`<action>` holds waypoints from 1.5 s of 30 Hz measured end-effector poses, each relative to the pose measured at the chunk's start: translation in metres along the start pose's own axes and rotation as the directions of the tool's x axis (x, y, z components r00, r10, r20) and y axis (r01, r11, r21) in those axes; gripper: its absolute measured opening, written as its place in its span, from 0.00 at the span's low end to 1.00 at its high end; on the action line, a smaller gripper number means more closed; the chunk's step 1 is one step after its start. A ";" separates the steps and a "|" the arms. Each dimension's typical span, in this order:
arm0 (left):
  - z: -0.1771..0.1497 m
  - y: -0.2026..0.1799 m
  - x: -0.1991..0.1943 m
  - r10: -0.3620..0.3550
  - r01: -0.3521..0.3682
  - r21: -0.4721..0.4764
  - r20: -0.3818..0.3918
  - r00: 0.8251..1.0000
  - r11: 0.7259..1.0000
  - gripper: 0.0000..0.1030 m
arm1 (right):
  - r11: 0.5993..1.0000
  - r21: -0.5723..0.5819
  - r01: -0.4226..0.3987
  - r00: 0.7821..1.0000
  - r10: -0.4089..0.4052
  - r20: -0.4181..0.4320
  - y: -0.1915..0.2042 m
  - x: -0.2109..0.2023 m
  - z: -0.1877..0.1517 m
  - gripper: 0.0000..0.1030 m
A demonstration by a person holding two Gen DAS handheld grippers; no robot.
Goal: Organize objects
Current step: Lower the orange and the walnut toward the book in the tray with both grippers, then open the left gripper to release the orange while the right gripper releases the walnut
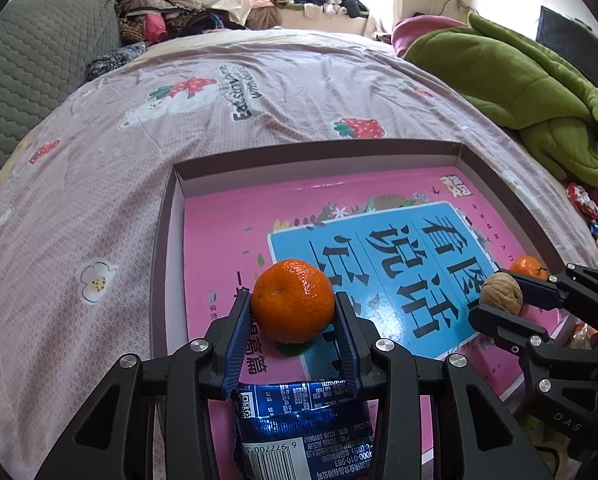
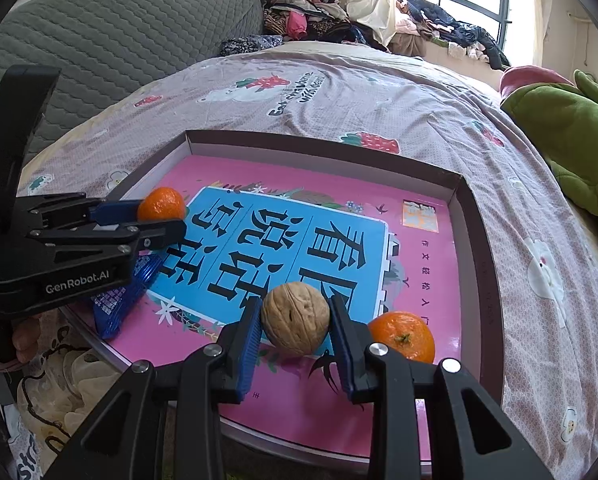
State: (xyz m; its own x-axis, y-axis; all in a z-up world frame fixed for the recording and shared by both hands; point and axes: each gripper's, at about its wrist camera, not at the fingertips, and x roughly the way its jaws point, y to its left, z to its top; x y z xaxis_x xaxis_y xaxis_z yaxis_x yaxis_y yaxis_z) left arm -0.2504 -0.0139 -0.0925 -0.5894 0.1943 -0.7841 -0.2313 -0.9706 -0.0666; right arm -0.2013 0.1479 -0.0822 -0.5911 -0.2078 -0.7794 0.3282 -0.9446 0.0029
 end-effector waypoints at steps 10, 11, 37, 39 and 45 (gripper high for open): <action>-0.001 0.000 -0.001 0.000 0.000 0.004 -0.002 1.000 1.000 0.41 | 1.000 -0.001 0.002 1.000 -0.002 -0.007 0.001 0.001 -0.001 0.33; -0.001 0.000 -0.001 0.001 -0.001 0.005 -0.002 1.000 1.000 0.41 | 1.000 0.001 0.000 1.000 0.000 -0.007 0.001 0.001 -0.002 0.33; -0.004 0.001 -0.009 -0.003 0.003 -0.010 -0.005 1.000 1.000 0.46 | 1.000 0.019 0.004 1.000 -0.004 -0.003 -0.003 -0.006 0.001 0.33; -0.004 0.001 -0.013 -0.002 0.002 -0.013 -0.001 1.000 1.000 0.47 | 1.000 0.020 0.005 1.000 -0.005 0.001 -0.003 -0.008 0.002 0.33; -0.002 -0.001 -0.025 0.000 0.001 -0.027 0.021 1.000 1.000 0.47 | 1.000 0.020 0.010 1.000 -0.010 0.017 -0.001 -0.016 0.006 0.33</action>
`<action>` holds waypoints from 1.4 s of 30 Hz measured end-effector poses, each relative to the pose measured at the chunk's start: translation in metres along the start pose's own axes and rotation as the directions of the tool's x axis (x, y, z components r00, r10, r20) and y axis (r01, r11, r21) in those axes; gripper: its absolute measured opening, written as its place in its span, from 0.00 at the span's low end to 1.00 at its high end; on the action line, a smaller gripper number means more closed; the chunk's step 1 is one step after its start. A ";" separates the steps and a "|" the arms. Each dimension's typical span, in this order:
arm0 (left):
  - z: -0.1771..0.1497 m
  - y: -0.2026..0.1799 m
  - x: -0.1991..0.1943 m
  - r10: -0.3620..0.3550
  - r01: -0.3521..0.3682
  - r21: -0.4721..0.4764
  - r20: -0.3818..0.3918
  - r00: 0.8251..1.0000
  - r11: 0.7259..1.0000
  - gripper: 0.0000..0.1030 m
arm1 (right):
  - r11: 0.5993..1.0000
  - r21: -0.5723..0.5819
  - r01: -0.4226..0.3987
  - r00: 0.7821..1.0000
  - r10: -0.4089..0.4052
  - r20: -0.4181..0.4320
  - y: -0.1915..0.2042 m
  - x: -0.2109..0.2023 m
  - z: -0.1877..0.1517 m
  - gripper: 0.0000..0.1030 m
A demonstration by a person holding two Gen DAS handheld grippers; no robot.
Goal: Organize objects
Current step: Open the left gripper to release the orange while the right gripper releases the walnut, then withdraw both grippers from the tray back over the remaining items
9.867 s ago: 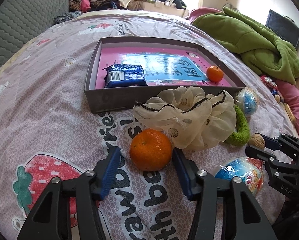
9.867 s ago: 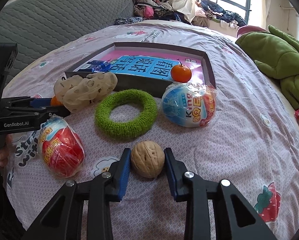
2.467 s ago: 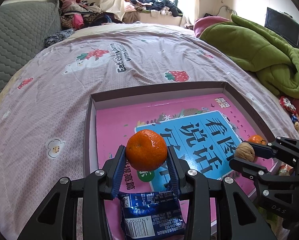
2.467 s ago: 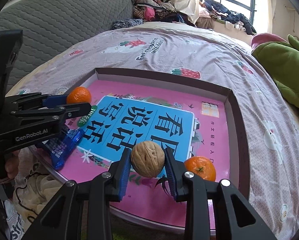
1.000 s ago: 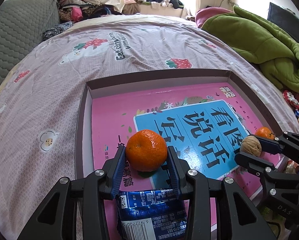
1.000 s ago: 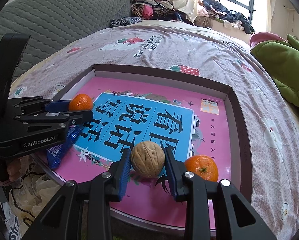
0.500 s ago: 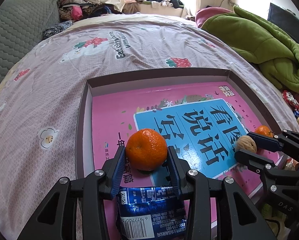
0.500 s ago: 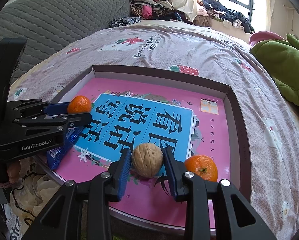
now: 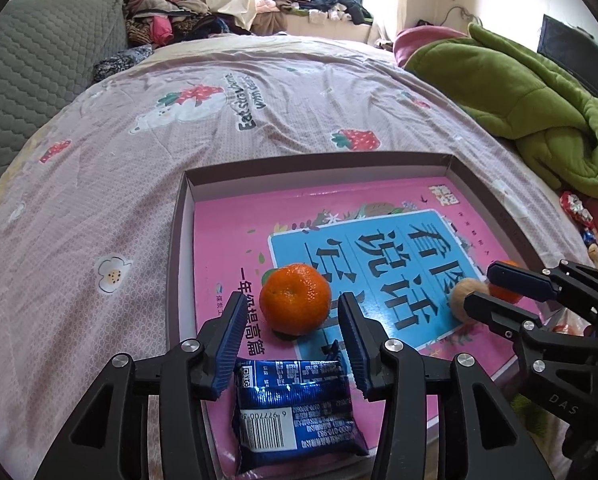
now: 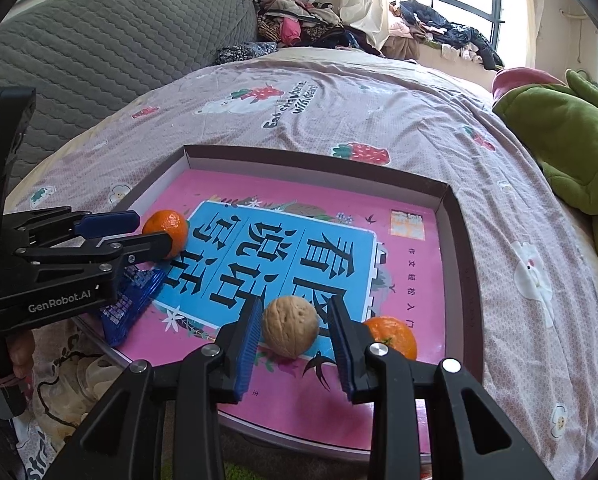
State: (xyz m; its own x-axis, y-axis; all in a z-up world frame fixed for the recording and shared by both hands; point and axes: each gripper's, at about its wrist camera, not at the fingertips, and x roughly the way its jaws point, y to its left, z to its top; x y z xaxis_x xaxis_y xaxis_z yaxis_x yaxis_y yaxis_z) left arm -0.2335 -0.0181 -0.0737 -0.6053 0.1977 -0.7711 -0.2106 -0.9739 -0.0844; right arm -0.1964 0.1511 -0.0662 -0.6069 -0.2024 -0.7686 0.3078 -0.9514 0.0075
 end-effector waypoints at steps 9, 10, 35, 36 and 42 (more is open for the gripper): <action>0.001 -0.002 -0.025 0.008 -0.008 -0.022 0.024 1.000 1.000 0.61 | 1.000 0.011 -0.003 1.000 0.003 0.017 0.000 -0.017 0.003 0.43; 0.001 -0.002 -0.028 0.007 -0.006 -0.027 0.027 1.000 1.000 0.61 | 1.000 0.009 -0.004 1.000 0.004 0.023 0.000 -0.021 0.004 0.44; -0.022 -0.033 -0.132 -0.027 0.030 -0.020 0.136 0.990 0.999 0.63 | 1.000 -0.011 0.005 0.974 -0.003 0.227 0.010 -0.138 0.004 0.47; -0.023 -0.035 -0.135 -0.027 0.029 -0.013 0.140 0.990 0.999 0.63 | 1.000 -0.006 0.004 0.973 -0.003 0.232 0.009 -0.141 0.003 0.47; -0.032 -0.044 -0.151 -0.035 0.035 0.004 0.152 0.988 0.999 0.63 | 0.999 0.035 -0.002 0.964 -0.007 0.265 -0.003 -0.162 -0.004 0.47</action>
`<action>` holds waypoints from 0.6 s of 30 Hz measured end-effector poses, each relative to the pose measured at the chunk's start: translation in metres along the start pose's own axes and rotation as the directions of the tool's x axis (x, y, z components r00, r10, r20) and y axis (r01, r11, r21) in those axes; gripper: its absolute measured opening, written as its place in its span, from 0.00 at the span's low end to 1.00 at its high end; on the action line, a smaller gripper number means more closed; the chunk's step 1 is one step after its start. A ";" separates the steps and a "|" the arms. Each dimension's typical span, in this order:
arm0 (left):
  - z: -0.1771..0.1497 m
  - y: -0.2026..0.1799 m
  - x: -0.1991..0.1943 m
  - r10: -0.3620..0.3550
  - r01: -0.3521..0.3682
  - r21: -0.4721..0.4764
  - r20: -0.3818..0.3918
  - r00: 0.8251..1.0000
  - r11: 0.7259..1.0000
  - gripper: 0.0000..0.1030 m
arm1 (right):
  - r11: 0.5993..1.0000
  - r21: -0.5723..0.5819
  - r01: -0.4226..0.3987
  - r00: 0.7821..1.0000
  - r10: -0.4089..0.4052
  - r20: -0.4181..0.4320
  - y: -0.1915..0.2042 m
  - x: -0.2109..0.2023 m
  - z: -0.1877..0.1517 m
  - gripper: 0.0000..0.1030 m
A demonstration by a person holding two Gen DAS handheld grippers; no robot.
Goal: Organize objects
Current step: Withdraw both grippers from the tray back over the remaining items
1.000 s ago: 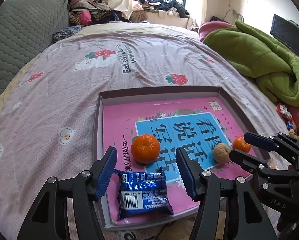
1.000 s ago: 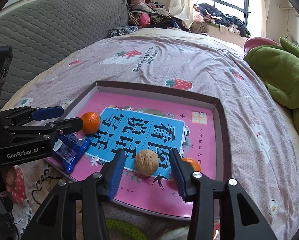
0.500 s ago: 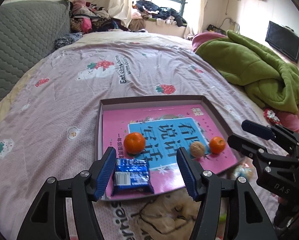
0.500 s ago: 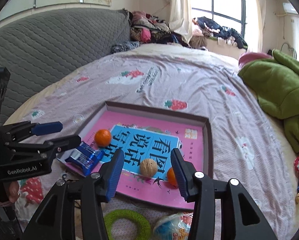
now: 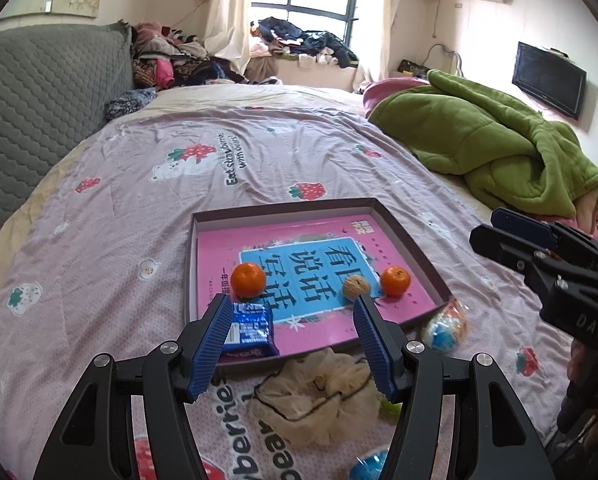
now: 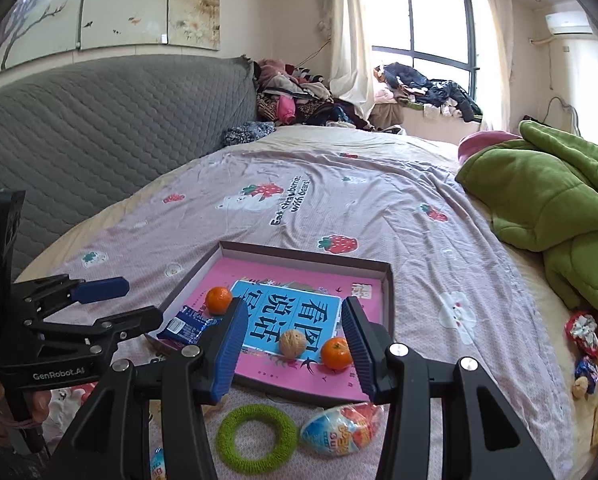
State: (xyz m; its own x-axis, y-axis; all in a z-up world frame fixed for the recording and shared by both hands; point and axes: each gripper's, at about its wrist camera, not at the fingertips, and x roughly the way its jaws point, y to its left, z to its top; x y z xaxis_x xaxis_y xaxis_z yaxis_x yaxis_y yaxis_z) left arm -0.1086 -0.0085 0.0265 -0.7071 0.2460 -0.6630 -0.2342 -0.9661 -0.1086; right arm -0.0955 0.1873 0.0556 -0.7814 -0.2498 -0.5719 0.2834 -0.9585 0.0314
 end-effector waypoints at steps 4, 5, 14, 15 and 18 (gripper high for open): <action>-0.006 -0.006 -0.008 0.005 -0.005 0.015 0.000 1.000 1.000 0.63 | 1.000 0.019 0.004 1.000 -0.004 0.009 -0.006 -0.009 -0.002 0.47; -0.008 -0.007 -0.010 0.005 -0.005 0.018 -0.002 1.000 1.000 0.63 | 1.000 0.024 0.002 1.000 -0.002 0.011 -0.007 -0.012 -0.002 0.47; -0.026 -0.016 -0.022 -0.002 0.003 0.030 -0.024 1.000 1.000 0.63 | 1.000 0.024 -0.005 1.000 0.006 -0.010 -0.006 -0.020 -0.017 0.47; -0.028 -0.016 -0.023 -0.006 0.006 0.030 -0.026 1.000 1.000 0.63 | 1.000 0.024 -0.007 1.000 0.007 -0.016 -0.005 -0.021 -0.020 0.47; -0.035 -0.020 -0.026 -0.014 0.015 0.033 -0.034 0.999 0.999 0.63 | 1.000 0.027 -0.006 0.999 0.007 -0.033 -0.005 -0.022 -0.029 0.47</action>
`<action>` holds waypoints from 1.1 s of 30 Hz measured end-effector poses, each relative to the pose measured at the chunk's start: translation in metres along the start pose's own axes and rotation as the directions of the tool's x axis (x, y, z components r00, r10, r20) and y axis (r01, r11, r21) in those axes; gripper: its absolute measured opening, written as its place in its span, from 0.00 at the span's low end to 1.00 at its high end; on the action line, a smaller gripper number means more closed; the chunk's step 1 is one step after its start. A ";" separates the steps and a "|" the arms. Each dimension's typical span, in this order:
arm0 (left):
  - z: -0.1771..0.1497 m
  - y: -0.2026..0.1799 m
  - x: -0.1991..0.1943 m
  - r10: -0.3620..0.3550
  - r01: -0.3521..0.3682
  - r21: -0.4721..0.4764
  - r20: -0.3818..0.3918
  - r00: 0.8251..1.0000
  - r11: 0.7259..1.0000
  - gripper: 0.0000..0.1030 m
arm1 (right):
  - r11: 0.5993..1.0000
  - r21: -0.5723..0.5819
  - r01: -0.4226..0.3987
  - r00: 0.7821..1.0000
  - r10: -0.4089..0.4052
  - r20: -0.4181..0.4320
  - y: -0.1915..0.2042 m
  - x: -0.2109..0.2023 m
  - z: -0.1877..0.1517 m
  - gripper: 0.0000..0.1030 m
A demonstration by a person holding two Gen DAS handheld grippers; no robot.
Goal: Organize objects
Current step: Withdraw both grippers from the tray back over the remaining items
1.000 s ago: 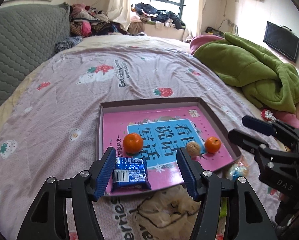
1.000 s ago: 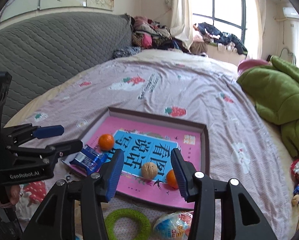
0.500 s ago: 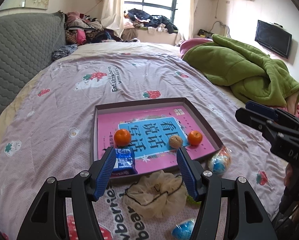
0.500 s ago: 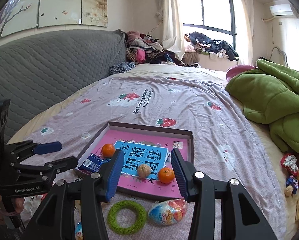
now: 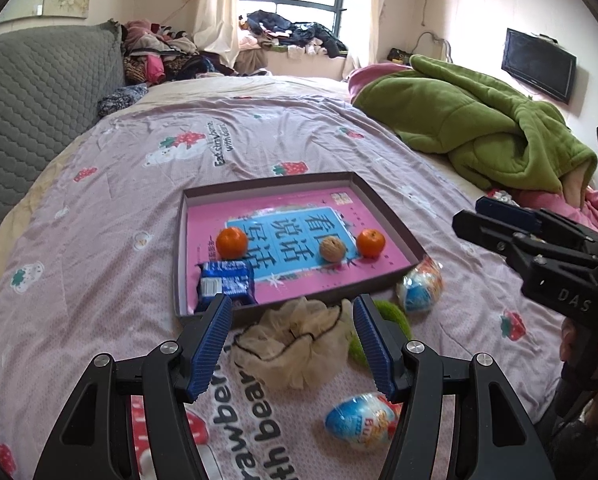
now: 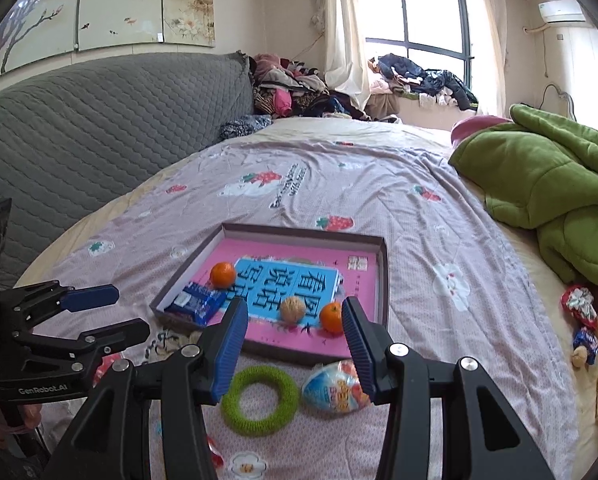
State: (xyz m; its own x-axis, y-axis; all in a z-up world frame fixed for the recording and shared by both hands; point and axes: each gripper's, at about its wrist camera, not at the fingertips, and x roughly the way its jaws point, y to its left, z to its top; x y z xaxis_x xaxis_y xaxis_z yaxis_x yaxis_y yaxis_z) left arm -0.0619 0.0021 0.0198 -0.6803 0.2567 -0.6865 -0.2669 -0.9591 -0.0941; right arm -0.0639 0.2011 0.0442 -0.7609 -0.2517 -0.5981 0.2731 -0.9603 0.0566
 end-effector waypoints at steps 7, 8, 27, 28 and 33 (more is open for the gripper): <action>-0.017 -0.007 -0.004 -0.014 0.014 -0.001 -0.025 1.000 1.000 0.63 | 1.000 -0.002 -0.002 1.000 0.002 -0.026 0.006 -0.001 -0.016 0.47; -0.020 -0.009 -0.003 -0.015 0.015 0.002 -0.029 0.999 1.000 0.63 | 1.000 -0.004 -0.003 1.000 0.003 -0.029 0.007 -0.001 -0.018 0.47; -0.060 -0.031 0.007 -0.055 0.058 0.022 -0.135 0.989 0.998 0.70 | 0.999 0.041 -0.023 0.995 0.026 -0.094 0.007 0.002 -0.045 0.57; -0.062 -0.033 0.007 -0.052 0.056 0.024 -0.137 0.989 0.998 0.70 | 0.999 0.041 -0.024 0.995 0.027 -0.096 0.007 0.002 -0.046 0.57; -0.074 -0.045 0.011 -0.064 0.072 0.047 -0.158 0.985 0.996 0.70 | 0.999 0.048 -0.018 0.994 0.024 -0.109 0.005 0.004 -0.052 0.57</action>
State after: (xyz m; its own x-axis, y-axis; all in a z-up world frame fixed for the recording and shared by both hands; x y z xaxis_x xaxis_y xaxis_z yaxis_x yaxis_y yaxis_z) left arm -0.0064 0.0393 -0.0371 -0.5455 0.2954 -0.7844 -0.3474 -0.9314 -0.1092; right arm -0.0349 0.2018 0.0012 -0.6856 -0.2597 -0.6800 0.2584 -0.9602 0.1062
